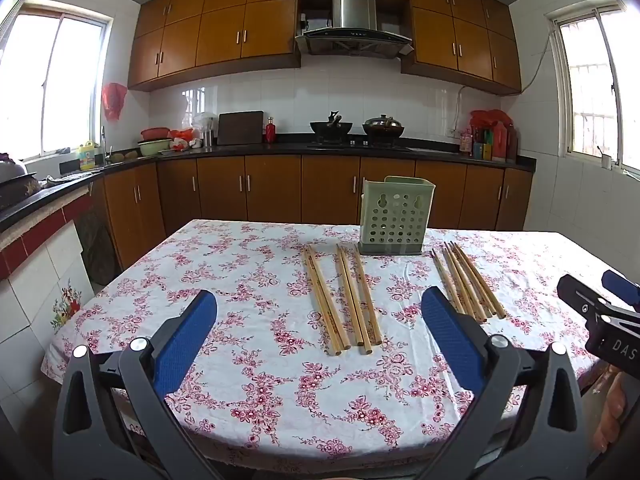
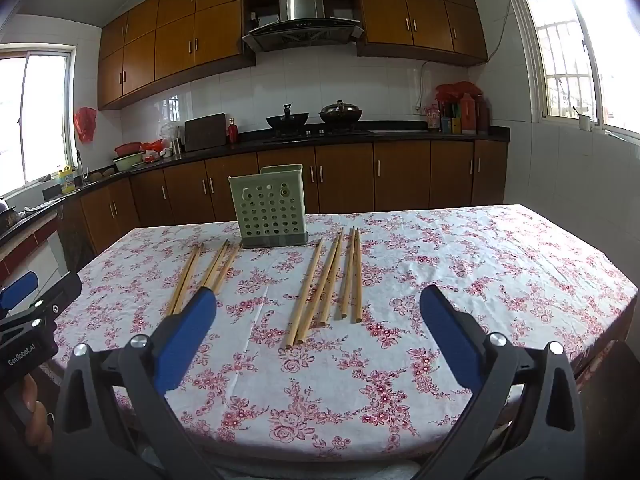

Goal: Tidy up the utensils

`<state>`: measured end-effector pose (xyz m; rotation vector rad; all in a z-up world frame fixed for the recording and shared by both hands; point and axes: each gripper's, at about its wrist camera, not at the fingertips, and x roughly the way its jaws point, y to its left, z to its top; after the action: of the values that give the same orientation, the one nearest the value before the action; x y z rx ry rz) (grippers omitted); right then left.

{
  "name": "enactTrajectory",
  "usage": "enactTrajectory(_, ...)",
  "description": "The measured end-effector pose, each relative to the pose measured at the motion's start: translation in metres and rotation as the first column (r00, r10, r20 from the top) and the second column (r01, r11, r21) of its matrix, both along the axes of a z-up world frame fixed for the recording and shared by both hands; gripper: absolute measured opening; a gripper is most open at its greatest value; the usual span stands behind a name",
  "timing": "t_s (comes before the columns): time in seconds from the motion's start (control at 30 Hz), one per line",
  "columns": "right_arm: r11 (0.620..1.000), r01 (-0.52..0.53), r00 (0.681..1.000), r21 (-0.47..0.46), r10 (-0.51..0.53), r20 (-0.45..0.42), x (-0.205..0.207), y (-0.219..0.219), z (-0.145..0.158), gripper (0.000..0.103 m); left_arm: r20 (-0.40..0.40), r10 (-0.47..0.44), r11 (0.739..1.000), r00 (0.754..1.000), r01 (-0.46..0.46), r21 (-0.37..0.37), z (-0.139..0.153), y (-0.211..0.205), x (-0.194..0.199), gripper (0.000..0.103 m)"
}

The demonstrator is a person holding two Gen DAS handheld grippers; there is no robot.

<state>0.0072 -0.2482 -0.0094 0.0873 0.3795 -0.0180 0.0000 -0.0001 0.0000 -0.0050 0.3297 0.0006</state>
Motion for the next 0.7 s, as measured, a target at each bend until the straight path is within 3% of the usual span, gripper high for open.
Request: enactTrajectory(0.7, 1.000, 0.001, 1.000, 0.001, -0.001, 0.000, 0.0012, 0.0000, -0.0017, 0.099, 0.000, 0.000, 1.000, 1.000, 0.000, 0.001, 0.0000, -0.0001, -0.0002, 0.101)
